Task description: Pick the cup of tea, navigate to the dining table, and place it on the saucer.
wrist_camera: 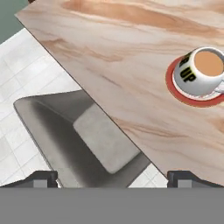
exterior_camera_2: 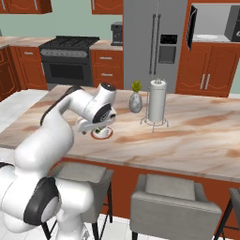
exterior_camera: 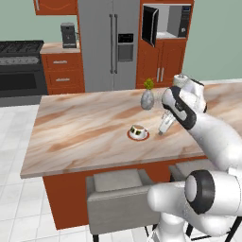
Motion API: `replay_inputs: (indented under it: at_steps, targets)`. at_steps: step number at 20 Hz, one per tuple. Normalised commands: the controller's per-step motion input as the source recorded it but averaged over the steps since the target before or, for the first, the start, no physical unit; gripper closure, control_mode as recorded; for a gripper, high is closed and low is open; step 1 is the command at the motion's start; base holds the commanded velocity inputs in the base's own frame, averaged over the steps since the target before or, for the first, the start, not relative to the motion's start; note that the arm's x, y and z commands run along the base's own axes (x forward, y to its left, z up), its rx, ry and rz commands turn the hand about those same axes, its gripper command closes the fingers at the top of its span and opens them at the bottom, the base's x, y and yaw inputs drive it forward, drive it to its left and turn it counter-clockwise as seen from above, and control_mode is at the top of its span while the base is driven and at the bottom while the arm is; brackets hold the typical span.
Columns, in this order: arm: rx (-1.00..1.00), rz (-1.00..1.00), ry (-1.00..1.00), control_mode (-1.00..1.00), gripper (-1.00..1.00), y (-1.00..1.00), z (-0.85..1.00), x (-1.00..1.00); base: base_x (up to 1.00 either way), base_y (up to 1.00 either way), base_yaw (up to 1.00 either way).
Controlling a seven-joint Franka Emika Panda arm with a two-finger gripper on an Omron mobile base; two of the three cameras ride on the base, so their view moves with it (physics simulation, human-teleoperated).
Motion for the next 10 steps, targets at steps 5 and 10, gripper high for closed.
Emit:
replay_inputs:
  at_steps: [5,10]
  targets:
    - [0.0,-0.22,0.01,-1.0,-1.0,0.0,0.7,-0.99,0.0,0.0,0.0]
    - [0.0,-0.16,0.0,-1.0,-1.0,0.02,0.37,-1.0,0.0,0.0,0.0]
